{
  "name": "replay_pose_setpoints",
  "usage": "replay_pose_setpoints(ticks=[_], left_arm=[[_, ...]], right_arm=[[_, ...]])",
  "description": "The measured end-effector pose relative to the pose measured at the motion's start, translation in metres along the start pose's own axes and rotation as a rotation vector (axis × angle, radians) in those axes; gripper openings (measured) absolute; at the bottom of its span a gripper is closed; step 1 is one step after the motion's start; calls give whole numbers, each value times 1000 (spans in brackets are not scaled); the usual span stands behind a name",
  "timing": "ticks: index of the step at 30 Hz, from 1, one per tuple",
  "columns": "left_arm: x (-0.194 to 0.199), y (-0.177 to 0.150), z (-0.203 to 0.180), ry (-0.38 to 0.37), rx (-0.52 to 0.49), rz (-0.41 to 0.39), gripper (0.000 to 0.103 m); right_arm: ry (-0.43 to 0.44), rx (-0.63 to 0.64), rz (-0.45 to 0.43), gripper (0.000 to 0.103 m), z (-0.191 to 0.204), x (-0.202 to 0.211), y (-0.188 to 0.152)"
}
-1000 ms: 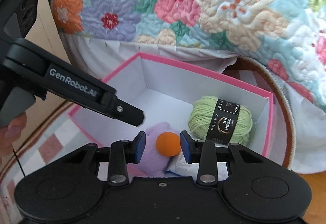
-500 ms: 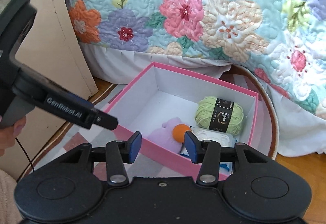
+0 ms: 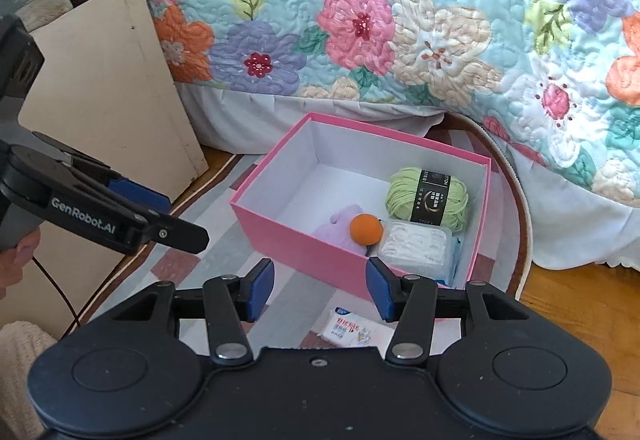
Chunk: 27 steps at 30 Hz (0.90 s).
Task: Organize objects
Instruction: 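Withdraw the left tool up and back from the pink box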
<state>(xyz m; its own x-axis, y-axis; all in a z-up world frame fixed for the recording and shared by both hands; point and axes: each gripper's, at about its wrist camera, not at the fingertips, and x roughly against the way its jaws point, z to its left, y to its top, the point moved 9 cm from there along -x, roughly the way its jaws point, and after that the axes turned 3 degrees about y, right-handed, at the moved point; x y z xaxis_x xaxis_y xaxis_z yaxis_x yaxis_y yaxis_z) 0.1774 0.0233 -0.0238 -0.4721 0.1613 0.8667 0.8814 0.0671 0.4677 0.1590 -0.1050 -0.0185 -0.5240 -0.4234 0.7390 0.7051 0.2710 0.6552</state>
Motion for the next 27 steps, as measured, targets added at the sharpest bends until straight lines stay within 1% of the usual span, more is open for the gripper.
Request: replay_pose_setpoints(ticks=[2, 7, 12, 14, 15, 16, 18, 20, 23, 27], left_arm=[[2, -5, 2, 8, 0, 2, 68], [-1, -18, 8, 36, 16, 32, 68], [-3, -31, 7, 43, 17, 54, 68], [-3, -35, 5, 45, 13, 58, 69], [-4, -36, 5, 47, 12, 64, 71], [-6, -37, 5, 53, 12, 70, 75], [-8, -39, 4, 64, 7, 72, 76], [-9, -41, 2, 59, 6, 78, 78], [-14, -45, 0, 52, 11, 90, 78], [-23, -51, -3, 70, 12, 96, 78]], right_arm=[[5, 4, -2, 62, 5, 5, -4], [11, 44, 4, 64, 16, 12, -15], [30, 34, 18, 67, 20, 15, -26], [36, 47, 17, 72, 22, 17, -29], [38, 57, 11, 73, 22, 18, -29], [38, 64, 7, 76, 23, 19, -28], [48, 73, 3, 79, 24, 22, -28], [68, 86, 3, 86, 27, 23, -29], [75, 124, 0, 89, 32, 23, -35], [52, 176, -39, 93, 31, 17, -42]])
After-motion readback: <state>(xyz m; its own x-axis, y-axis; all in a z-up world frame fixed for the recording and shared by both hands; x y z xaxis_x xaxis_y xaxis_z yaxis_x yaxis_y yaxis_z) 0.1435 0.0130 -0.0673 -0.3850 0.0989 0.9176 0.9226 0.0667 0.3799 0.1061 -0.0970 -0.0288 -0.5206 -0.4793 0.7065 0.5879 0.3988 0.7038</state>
